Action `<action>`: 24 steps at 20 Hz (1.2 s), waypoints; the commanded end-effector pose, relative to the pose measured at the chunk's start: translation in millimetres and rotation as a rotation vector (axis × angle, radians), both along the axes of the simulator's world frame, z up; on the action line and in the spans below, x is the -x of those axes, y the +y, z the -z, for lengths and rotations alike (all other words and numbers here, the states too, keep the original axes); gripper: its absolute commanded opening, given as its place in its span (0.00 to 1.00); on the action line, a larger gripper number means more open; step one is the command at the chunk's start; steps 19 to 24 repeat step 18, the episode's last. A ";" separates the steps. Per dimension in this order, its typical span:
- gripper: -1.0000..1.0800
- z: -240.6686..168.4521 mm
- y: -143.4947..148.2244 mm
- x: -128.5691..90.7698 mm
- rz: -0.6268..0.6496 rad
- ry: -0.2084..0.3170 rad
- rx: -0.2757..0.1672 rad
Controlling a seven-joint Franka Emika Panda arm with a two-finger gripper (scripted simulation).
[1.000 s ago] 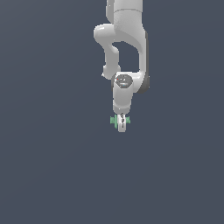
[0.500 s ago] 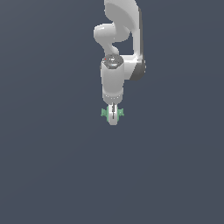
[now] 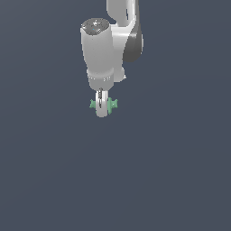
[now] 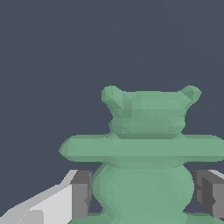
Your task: Pick up the object and move it to a goal position.
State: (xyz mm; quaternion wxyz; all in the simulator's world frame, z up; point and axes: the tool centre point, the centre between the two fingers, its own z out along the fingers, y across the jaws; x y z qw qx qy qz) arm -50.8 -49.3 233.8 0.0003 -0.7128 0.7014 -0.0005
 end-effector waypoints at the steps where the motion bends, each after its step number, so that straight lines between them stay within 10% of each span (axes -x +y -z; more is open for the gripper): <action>1: 0.00 -19.9 -10.0 -2.4 -0.001 0.002 0.001; 24: 0.00 -62.9 -31.5 -12.6 -0.003 0.001 0.000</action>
